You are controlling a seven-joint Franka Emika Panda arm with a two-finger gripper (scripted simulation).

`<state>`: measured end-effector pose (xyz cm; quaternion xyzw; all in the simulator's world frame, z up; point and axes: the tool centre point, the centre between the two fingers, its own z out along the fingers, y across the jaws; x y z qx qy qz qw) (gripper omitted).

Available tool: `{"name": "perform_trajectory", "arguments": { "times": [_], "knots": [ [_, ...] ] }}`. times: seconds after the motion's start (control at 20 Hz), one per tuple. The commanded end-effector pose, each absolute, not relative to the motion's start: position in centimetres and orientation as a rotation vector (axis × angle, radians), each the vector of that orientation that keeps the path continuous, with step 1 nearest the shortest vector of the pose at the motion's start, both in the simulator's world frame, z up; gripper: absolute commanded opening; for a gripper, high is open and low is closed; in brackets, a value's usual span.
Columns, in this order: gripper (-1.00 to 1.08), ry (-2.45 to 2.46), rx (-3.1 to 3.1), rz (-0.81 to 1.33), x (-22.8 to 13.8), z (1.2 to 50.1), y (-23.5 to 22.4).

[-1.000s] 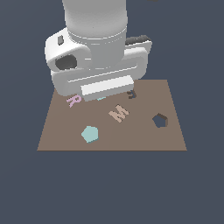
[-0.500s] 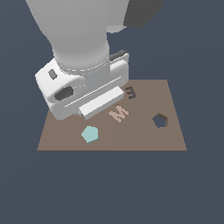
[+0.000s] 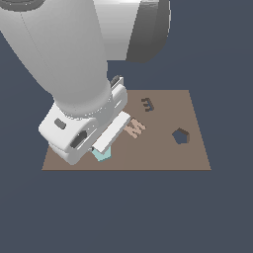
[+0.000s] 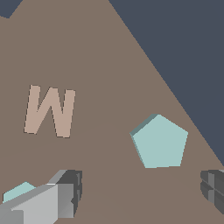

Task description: Insert a designated object into the corresponding slot on a board.

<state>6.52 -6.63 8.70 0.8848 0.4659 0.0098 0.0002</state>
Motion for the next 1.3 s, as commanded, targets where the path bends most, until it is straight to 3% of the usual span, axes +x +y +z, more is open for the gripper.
{"name": "perform_trajectory", "arguments": {
  "times": [0.0,1.25],
  "knots": [
    [1.00,1.574,2.718,0.025,7.2,7.9,-6.9],
    [1.00,1.960,2.456,0.000,10.2,4.6,-7.2]
  ]
}}
